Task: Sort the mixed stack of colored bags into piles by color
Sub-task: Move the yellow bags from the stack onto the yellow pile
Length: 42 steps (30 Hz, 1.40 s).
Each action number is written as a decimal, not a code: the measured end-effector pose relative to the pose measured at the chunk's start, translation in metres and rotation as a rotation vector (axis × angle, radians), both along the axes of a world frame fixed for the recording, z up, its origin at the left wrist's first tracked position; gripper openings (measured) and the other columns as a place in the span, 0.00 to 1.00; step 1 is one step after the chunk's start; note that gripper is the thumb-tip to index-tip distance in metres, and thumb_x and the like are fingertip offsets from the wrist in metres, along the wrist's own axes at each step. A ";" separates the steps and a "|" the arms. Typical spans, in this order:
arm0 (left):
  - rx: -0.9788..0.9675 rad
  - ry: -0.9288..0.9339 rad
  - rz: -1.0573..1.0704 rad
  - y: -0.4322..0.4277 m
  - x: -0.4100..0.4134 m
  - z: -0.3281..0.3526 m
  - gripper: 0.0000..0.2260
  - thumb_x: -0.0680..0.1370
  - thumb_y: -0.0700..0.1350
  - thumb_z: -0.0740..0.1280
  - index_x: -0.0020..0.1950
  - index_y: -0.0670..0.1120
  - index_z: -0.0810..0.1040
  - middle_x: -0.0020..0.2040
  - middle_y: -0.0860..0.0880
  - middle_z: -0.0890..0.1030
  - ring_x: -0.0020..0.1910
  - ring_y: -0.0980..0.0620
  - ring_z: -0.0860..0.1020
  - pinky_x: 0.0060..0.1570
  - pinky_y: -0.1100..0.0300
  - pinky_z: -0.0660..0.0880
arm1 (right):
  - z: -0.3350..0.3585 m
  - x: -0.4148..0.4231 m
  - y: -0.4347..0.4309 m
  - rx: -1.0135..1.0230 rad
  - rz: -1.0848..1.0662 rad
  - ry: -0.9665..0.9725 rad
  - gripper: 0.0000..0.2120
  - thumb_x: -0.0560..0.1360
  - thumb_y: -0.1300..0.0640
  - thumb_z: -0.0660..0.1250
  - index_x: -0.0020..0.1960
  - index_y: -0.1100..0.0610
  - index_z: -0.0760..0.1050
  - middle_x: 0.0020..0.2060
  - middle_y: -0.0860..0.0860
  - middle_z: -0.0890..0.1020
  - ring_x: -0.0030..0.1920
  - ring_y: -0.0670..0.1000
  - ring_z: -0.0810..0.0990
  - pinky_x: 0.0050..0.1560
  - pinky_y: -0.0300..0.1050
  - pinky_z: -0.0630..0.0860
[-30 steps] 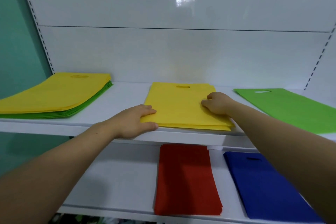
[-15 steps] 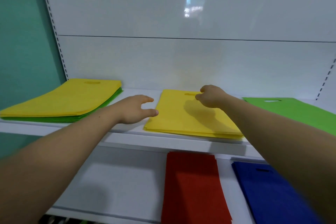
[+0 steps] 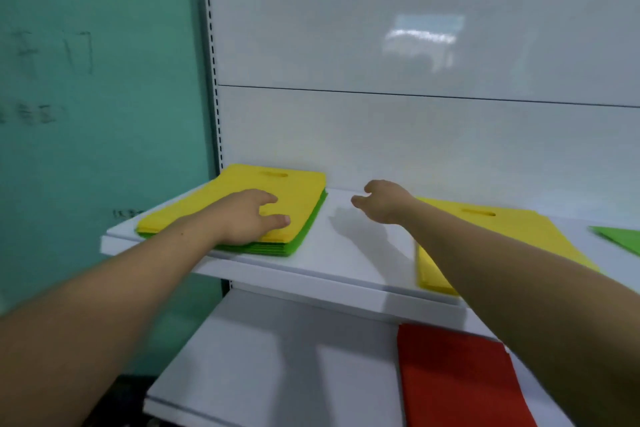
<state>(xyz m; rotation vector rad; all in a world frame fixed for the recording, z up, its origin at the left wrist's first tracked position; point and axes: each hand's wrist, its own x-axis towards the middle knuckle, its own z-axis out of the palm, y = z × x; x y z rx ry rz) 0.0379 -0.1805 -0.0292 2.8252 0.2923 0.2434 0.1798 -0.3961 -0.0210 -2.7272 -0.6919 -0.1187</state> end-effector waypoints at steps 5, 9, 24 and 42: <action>-0.019 0.018 0.012 0.082 -0.013 -0.001 0.31 0.76 0.63 0.61 0.75 0.51 0.62 0.76 0.52 0.61 0.73 0.51 0.62 0.70 0.57 0.59 | -0.002 -0.006 0.089 -0.027 0.008 0.013 0.27 0.80 0.43 0.56 0.70 0.62 0.65 0.69 0.59 0.70 0.68 0.58 0.68 0.64 0.47 0.67; -0.019 -0.002 0.008 0.129 -0.019 -0.006 0.32 0.76 0.63 0.61 0.76 0.51 0.59 0.77 0.51 0.58 0.74 0.50 0.59 0.71 0.56 0.57 | -0.007 -0.002 0.138 -0.054 -0.056 0.023 0.28 0.80 0.42 0.57 0.71 0.61 0.64 0.68 0.58 0.70 0.67 0.58 0.69 0.62 0.48 0.68; -0.141 -0.106 -0.009 0.164 -0.015 -0.045 0.29 0.77 0.64 0.58 0.75 0.53 0.61 0.78 0.50 0.54 0.76 0.51 0.52 0.73 0.52 0.53 | -0.041 0.005 0.158 0.518 -0.329 0.079 0.23 0.73 0.57 0.69 0.67 0.54 0.69 0.61 0.57 0.76 0.60 0.58 0.75 0.53 0.44 0.70; -0.561 -0.251 0.086 0.159 -0.024 -0.037 0.25 0.76 0.55 0.67 0.71 0.53 0.68 0.72 0.50 0.68 0.68 0.48 0.68 0.64 0.55 0.67 | -0.030 -0.028 0.143 0.831 0.083 -0.545 0.14 0.77 0.66 0.62 0.62 0.63 0.74 0.56 0.58 0.77 0.54 0.48 0.73 0.54 0.28 0.62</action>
